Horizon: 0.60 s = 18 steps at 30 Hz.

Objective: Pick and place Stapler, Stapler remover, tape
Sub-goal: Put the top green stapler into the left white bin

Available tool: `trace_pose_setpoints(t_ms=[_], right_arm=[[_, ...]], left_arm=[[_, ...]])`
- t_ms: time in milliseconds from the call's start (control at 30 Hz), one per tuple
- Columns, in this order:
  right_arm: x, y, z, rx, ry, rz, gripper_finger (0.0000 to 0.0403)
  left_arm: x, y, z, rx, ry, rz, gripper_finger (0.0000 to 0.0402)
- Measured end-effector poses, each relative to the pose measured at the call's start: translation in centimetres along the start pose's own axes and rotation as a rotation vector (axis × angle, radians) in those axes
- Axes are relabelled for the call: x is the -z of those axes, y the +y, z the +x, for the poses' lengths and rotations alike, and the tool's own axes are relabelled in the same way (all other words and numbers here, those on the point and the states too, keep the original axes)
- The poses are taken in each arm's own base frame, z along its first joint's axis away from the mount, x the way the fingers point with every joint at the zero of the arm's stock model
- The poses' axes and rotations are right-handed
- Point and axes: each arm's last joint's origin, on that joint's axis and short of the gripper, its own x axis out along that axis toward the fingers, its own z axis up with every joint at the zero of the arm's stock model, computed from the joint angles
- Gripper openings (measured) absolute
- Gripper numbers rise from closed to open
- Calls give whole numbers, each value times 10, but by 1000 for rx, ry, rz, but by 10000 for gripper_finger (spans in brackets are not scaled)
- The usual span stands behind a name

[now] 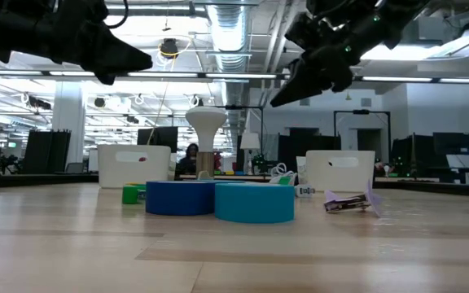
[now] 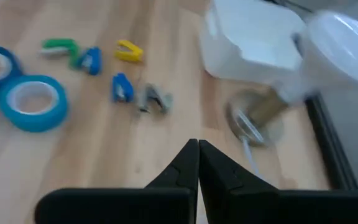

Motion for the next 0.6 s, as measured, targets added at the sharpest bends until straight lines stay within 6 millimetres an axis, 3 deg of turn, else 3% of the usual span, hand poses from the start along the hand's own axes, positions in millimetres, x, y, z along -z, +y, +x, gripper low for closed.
trace_pose_setpoints(t_ms=[133,433,600], right_arm=[[1,-4,-4,30,15,28,0],[12,-11,-6,-2,87,41,0],[31,-13,-25,-58,-44,98,0]], left_arm=[[-6,-3,12,-2,36,-24,95],[-26,-20,68,-12,144,13,45],[-20,-24,88,-14,207,17,25]])
